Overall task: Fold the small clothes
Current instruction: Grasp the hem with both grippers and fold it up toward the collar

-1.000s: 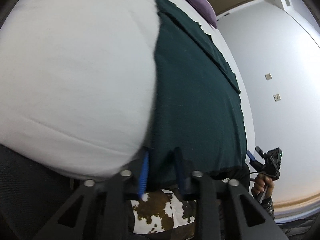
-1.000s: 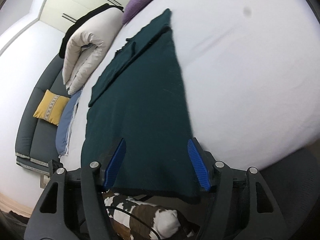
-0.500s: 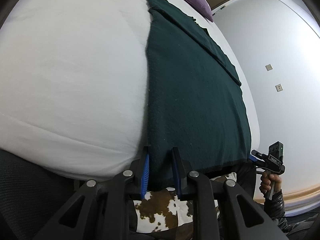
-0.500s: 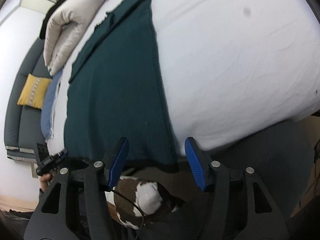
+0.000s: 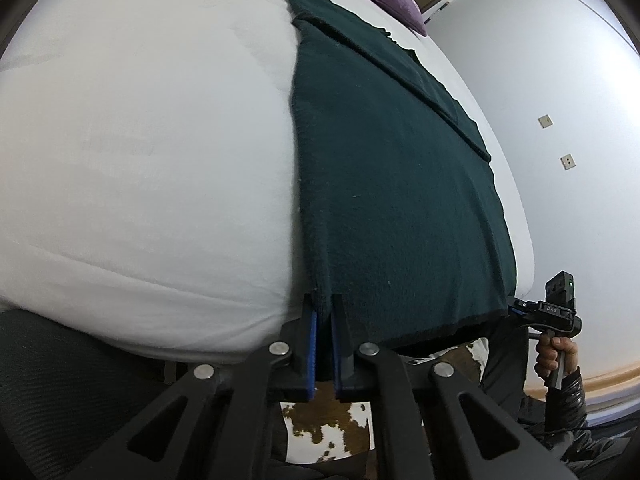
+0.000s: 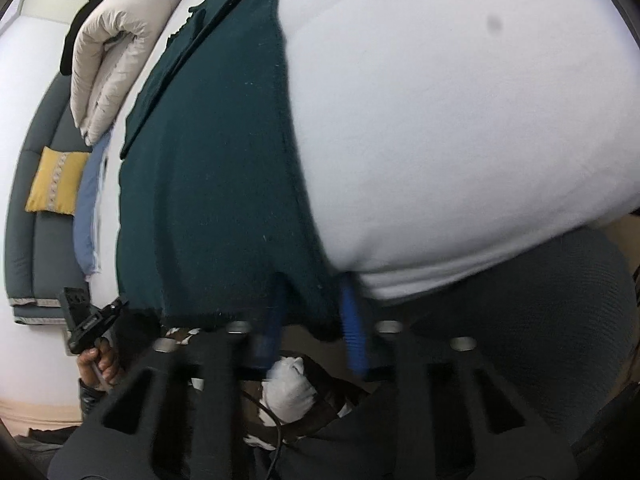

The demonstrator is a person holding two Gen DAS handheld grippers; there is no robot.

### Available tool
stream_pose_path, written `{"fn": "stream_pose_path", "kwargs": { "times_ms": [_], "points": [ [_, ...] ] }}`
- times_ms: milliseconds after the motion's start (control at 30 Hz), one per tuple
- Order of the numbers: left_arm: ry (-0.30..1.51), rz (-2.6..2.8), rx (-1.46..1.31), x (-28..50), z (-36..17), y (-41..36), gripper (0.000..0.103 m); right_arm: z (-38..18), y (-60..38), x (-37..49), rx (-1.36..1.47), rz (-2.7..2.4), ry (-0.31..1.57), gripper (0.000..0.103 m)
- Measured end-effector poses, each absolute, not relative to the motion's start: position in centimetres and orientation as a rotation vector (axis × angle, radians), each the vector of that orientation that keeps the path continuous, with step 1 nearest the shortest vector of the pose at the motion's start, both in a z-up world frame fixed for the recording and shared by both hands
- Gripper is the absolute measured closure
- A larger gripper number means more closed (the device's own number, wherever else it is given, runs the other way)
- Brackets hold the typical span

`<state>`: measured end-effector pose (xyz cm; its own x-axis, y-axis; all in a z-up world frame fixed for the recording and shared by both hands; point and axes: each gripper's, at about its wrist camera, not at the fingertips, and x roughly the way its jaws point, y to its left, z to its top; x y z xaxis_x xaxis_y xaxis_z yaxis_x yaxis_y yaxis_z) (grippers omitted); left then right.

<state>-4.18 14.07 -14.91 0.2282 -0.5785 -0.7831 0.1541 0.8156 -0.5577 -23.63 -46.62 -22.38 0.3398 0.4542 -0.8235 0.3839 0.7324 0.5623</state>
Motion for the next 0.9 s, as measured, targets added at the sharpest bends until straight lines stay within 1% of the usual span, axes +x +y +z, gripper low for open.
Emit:
{"fn": "stream_pose_path", "kwargs": {
  "times_ms": [100,267,467,900],
  "points": [
    [1.244,-0.518,-0.388,-4.3,-14.6,13.7,0.097,-22.1,-46.3,-24.1,0.804,0.064,1.233,0.096],
    [1.219,-0.52,-0.374,-4.5,-13.6,13.7,0.097,-20.7,-46.2,-24.3,0.824,0.087,1.17,0.097],
    [1.178,-0.543,-0.431,-4.6,-12.1,14.5,0.097,-16.9,-46.7,-23.7,0.863,0.145,1.039,0.098],
    [1.039,-0.626,-0.594,-3.6,-7.4,14.7,0.097,-9.7,-46.0,-19.8,0.923,0.255,0.836,0.098]
  ]
}}
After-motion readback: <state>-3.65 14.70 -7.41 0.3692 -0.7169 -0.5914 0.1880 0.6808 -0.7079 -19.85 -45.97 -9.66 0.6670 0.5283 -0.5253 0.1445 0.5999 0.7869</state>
